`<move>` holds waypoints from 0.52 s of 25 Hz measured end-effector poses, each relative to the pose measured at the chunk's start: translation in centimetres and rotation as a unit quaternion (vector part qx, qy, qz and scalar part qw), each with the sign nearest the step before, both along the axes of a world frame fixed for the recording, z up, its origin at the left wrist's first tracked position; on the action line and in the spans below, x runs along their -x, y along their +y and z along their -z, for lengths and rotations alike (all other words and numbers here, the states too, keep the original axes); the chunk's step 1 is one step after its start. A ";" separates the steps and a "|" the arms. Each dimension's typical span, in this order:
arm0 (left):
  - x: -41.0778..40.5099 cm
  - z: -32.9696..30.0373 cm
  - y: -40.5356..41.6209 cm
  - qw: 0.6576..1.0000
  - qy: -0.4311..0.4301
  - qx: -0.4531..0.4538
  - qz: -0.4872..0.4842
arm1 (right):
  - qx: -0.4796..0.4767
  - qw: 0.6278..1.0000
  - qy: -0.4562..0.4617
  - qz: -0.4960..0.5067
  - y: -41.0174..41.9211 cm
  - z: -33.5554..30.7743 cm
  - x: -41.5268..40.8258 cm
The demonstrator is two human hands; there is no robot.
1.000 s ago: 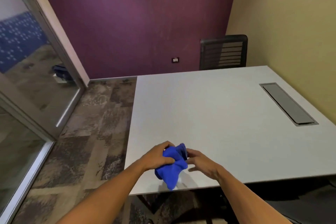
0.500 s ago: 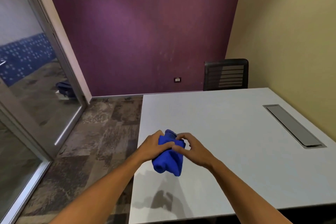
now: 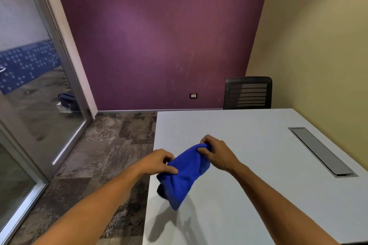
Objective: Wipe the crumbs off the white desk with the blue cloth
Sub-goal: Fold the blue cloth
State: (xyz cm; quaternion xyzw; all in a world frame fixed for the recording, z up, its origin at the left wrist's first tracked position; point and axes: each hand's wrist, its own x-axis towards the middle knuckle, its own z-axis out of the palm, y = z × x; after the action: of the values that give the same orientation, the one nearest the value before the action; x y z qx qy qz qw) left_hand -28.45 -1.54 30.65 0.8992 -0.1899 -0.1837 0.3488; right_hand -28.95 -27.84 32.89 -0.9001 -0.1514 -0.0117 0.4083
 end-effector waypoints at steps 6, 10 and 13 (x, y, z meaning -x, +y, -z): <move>-2.2 -2.0 2.4 0.994 -0.026 0.094 -0.045 | -0.090 0.996 0.022 -0.004 -0.7 -3.2 -2.7; -4.1 -3.2 3.4 0.987 -0.065 0.112 -0.090 | -0.153 0.987 0.038 0.003 -1.3 -4.8 -4.1; -4.4 -3.8 3.0 0.938 -0.030 0.296 -0.179 | -0.186 0.981 0.057 0.007 -1.5 -5.3 -4.3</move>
State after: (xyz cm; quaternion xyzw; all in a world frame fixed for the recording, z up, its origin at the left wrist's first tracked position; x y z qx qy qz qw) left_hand -24.02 1.47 34.46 0.7794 -0.0825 -0.0264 0.6205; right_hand -24.61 -29.36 38.16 -0.8088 -0.1170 0.0091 0.5762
